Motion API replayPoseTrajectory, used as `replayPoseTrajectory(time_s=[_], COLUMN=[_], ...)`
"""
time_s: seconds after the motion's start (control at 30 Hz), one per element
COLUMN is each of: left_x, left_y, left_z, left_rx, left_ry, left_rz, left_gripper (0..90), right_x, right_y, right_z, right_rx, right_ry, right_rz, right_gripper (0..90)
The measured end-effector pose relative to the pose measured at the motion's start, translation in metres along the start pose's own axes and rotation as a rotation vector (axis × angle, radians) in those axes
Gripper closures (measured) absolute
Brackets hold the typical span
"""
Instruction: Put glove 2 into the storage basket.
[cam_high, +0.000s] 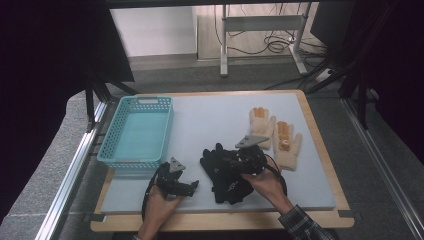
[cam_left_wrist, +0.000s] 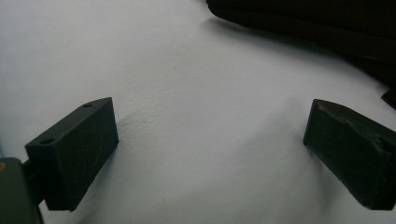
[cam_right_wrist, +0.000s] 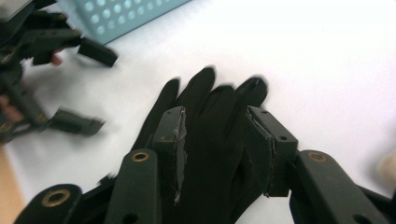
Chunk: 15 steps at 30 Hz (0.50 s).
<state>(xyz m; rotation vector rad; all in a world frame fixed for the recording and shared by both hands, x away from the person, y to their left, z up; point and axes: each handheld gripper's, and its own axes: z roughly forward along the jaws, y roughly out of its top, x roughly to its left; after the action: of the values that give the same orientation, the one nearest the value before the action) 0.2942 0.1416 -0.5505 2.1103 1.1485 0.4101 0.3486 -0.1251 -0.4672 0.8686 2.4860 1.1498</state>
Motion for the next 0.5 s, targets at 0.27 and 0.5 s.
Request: replayPoseTrajectory(time_s=[0.27,0.5], left_x=[0.000,0.001], left_y=[0.000,0.000], left_z=[0.000,0.000], left_rx=[0.004,0.007], left_ry=[0.000,0.001], left_rz=[0.002,0.008], left_gripper=[3.3,3.3], right_x=[-0.019,-0.015], right_y=[0.017,0.018], right_z=[0.056,0.065], right_rx=[0.078,0.120], right_ry=[0.049,0.032], right_rz=[0.034,0.025], right_gripper=[57.3,85.7])
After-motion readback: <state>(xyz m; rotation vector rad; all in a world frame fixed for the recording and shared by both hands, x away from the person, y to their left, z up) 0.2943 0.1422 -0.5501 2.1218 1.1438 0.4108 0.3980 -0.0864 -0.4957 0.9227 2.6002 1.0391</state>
